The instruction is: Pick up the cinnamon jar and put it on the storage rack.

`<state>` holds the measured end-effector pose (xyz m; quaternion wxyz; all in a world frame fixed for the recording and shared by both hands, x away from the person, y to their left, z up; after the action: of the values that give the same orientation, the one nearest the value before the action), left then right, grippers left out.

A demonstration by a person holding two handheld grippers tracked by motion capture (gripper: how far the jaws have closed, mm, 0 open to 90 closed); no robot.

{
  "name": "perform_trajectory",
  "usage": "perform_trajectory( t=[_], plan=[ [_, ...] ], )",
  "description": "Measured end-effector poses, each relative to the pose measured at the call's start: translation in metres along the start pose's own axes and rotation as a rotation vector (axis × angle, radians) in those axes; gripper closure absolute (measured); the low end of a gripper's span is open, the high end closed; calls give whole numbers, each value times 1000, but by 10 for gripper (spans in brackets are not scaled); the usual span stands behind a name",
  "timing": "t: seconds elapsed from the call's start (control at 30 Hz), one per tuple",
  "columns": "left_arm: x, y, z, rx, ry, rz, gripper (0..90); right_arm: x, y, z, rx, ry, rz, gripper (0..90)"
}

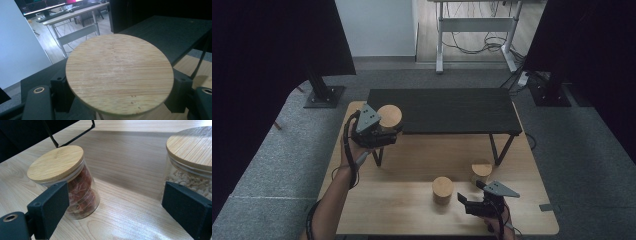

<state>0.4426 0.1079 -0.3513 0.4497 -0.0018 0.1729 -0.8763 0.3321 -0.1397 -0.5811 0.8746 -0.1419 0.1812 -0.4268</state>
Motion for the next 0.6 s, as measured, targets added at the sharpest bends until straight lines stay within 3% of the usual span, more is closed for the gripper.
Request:
perform_trajectory(
  t=[0.6],
  plan=[
    [-16, 32, 2, 8, -35, 66, 253, 0, -1, 1, 4, 5, 4, 69]
  ],
)
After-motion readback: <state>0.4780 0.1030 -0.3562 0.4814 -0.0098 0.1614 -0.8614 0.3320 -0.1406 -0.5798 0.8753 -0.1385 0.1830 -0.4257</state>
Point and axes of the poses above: each handheld gripper's, and its own axes: y roughly forward along the jaws, z roughly out of its top, x roughly to its right, the point moved 10 cm from there along y, roughly forward along the jaws, and after that the axes turned 3 degrees about -y, right-handed, at the moved point
